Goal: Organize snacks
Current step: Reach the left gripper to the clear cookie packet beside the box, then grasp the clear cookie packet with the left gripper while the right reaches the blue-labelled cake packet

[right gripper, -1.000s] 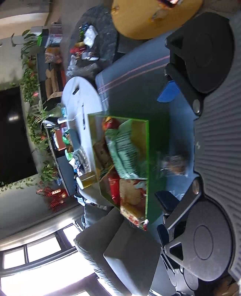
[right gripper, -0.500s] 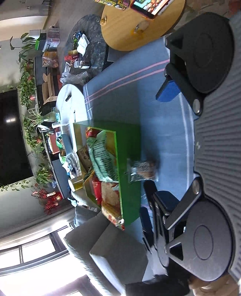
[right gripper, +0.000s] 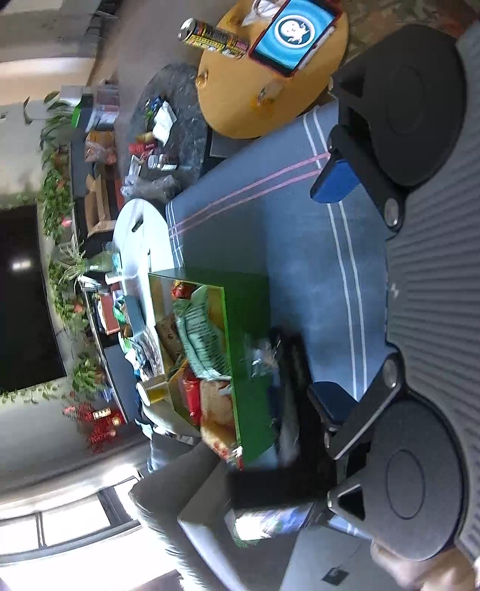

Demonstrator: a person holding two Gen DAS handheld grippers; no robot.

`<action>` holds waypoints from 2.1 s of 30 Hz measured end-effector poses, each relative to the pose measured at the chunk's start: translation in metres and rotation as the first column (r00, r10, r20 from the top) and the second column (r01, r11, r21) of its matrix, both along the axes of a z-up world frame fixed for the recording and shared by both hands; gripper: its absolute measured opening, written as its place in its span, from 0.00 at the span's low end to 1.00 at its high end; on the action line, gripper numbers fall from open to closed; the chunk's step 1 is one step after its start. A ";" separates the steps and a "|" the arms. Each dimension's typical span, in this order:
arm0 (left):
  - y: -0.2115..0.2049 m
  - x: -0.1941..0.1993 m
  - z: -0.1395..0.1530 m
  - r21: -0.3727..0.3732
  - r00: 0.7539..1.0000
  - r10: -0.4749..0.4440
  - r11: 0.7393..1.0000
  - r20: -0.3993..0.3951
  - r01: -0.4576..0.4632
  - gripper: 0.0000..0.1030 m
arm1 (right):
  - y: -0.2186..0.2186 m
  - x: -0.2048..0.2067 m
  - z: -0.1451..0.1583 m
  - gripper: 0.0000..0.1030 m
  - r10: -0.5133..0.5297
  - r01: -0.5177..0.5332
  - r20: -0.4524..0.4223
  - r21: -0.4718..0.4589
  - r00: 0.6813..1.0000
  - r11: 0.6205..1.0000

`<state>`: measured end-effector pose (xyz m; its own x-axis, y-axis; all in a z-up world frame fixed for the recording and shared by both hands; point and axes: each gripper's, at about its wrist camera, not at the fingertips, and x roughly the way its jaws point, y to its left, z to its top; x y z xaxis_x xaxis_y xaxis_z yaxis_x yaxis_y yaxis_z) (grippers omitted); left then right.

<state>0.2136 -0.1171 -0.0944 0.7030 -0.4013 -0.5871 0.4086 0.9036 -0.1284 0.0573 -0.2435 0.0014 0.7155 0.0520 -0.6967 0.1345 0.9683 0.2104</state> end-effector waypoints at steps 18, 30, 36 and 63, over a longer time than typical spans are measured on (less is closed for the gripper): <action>0.018 0.005 -0.014 -0.051 1.000 0.025 0.998 -0.008 -0.025 0.78 | 0.082 -0.005 0.056 1.00 0.109 -0.102 -0.090 0.078 0.990 0.992; 0.018 0.007 -0.014 -0.048 0.999 0.033 0.998 -0.016 -0.033 0.78 | 0.089 -0.010 0.065 1.00 0.112 -0.110 -0.060 0.043 0.992 0.993; 0.019 0.008 -0.015 -0.048 0.999 0.033 0.998 -0.019 -0.034 0.78 | 0.095 -0.010 0.070 1.00 0.106 -0.106 -0.038 -0.005 0.994 0.994; 0.017 0.004 -0.015 -0.041 0.999 0.039 0.998 -0.002 -0.039 0.78 | 0.063 0.000 -0.014 1.00 -0.014 -0.004 -0.252 -0.068 0.968 0.998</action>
<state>0.2181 -0.1005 -0.1097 0.7177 -0.3979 -0.5715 0.3733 0.9126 -0.1667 0.0571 -0.1800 -0.0129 0.5165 -0.0048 -0.8563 0.1798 0.9783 0.1030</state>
